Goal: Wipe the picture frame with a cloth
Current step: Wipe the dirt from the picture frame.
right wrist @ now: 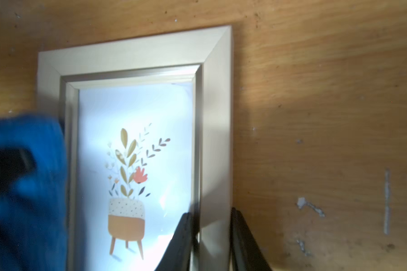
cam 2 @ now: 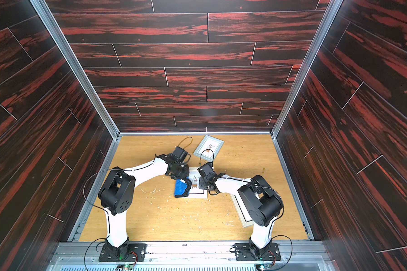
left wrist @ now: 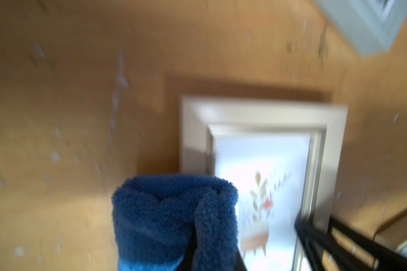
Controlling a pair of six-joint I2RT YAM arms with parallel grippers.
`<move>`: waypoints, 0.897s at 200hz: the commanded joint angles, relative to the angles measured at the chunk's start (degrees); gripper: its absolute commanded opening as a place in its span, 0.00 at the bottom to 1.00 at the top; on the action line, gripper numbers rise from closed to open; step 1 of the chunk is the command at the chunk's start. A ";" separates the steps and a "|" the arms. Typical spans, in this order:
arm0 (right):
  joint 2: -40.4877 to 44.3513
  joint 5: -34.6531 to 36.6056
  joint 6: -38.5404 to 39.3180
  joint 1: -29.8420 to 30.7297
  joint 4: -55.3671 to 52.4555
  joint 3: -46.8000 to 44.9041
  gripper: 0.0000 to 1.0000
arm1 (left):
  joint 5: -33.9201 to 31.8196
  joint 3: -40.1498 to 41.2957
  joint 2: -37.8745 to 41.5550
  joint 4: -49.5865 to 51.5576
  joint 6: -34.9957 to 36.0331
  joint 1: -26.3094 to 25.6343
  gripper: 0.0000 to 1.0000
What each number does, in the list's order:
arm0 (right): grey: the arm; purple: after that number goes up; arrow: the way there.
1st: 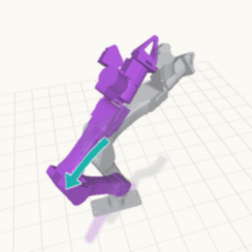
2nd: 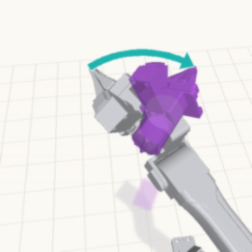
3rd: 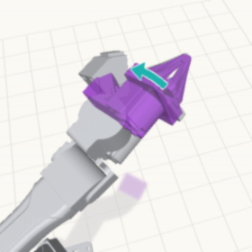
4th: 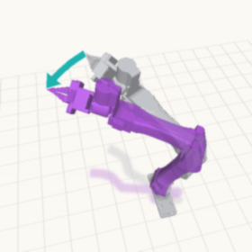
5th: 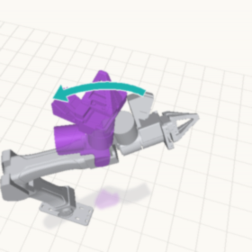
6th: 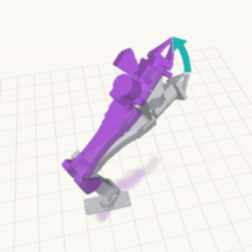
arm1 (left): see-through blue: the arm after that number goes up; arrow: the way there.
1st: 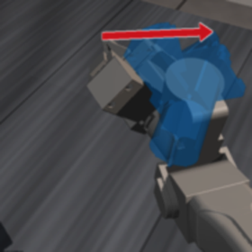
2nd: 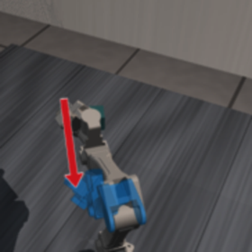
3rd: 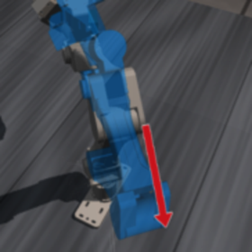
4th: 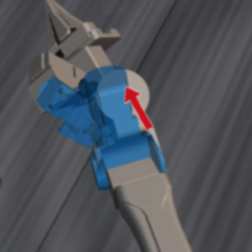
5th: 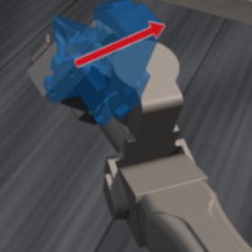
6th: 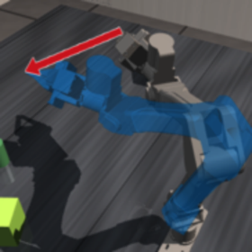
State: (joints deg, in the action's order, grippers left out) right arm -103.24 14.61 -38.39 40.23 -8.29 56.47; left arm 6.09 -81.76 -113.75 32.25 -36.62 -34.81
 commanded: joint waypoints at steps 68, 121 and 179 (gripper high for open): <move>-0.56 0.85 0.60 0.10 -5.28 -0.72 0.00 | -1.34 -12.62 -7.88 8.46 3.33 1.99 0.00; -1.34 0.65 0.69 0.11 -4.99 -0.66 0.01 | 2.56 2.73 1.50 7.99 3.27 -4.13 0.00; -1.58 0.90 0.77 0.11 -5.57 -0.21 0.01 | 3.75 1.94 0.37 -0.64 0.71 -1.94 0.00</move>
State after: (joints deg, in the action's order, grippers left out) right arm -103.22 14.48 -37.93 40.27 -8.82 56.51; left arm 9.39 -76.29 -111.15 33.61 -35.05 -39.29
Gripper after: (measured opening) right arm 0.264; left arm 0.110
